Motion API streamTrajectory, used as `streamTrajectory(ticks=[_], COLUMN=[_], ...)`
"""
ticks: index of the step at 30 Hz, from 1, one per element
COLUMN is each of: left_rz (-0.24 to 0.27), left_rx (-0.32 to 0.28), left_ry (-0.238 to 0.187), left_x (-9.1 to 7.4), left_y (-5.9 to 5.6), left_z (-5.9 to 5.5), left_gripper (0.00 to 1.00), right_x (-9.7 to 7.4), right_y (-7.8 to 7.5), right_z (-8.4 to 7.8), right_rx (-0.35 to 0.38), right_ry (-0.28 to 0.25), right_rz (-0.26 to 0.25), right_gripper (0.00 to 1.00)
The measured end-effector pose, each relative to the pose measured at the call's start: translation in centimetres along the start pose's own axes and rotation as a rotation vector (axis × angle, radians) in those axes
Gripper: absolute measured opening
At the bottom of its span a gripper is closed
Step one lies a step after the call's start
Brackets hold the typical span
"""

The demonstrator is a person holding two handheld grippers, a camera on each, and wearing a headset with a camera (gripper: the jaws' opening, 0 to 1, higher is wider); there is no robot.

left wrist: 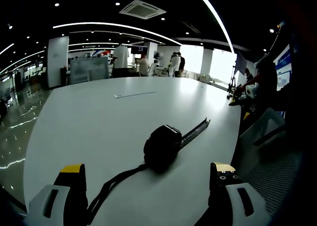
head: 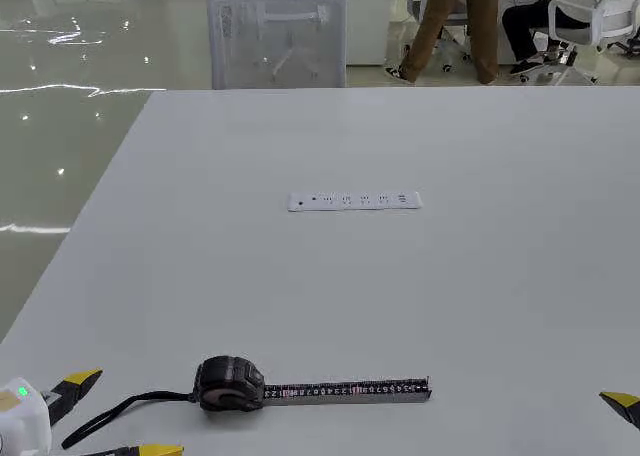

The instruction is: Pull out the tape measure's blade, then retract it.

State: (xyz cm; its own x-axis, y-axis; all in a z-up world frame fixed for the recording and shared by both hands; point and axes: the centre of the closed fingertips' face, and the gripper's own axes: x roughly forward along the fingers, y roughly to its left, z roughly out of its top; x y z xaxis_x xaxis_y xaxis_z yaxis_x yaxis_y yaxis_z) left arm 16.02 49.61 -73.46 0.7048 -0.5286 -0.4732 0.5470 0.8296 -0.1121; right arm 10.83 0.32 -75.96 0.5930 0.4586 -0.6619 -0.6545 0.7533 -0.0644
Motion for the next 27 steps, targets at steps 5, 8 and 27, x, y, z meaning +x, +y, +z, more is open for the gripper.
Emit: streamTrajectory(ticks=[5, 8, 27], left_rz=[0.008, 0.011, 0.072], left_rx=[-0.001, 0.001, -0.034], left_ry=[0.008, 0.012, 0.063], left_x=[-0.2, -0.2, 3.0], left_y=[0.2, 0.4, -1.4], left_z=[-0.2, -0.3, 2.4], left_gripper=[1.00, 1.00, 1.00], right_x=[-0.2, -0.2, 0.1], right_y=[-0.3, -0.5, -0.3], right_z=[0.1, 0.1, 2.1], right_rx=[0.025, 0.033, 0.012], right_ry=[-0.008, -0.006, -0.010], right_rz=[-0.001, 0.001, 0.021], right_gripper=[1.00, 1.00, 1.00])
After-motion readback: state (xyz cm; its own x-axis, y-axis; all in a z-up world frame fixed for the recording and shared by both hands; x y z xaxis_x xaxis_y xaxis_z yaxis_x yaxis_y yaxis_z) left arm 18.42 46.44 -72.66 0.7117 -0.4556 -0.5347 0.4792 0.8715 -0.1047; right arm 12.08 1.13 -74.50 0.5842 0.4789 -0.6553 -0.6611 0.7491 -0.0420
